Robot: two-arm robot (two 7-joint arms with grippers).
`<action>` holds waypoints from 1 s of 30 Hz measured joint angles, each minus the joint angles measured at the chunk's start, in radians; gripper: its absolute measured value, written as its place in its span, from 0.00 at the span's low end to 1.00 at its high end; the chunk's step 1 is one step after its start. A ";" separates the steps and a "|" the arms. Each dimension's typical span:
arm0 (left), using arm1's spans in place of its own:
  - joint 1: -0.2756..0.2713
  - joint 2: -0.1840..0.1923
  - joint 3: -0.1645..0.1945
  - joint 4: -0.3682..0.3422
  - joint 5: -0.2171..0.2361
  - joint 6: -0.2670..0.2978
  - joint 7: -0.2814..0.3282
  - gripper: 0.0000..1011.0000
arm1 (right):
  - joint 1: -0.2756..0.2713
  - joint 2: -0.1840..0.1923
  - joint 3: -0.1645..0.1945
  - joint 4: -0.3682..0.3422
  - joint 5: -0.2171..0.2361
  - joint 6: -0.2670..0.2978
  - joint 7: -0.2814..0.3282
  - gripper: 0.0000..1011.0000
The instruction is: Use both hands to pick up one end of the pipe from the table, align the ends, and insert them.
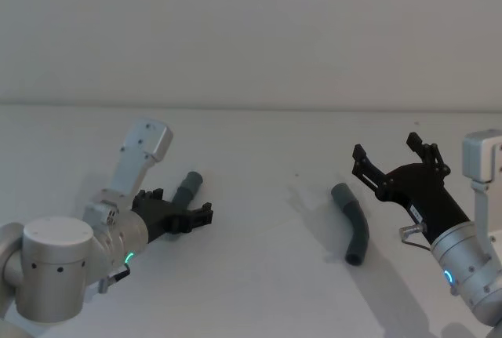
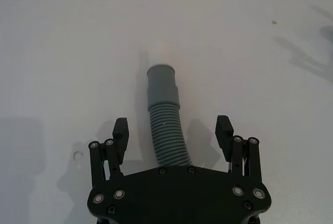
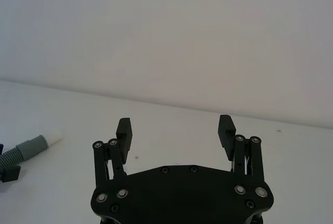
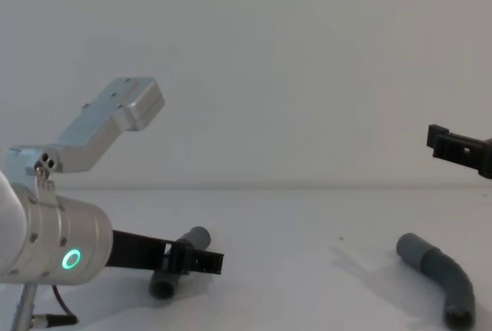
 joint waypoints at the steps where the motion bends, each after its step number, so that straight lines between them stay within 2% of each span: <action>1: -0.003 -0.001 0.002 0.003 0.002 0.000 -0.002 0.99 | 0.000 0.000 0.000 0.000 0.000 0.000 0.000 0.99; 30: -0.042 -0.013 0.027 0.054 0.048 -0.019 -0.031 0.99 | 0.000 0.000 0.000 0.000 0.000 0.000 0.000 0.99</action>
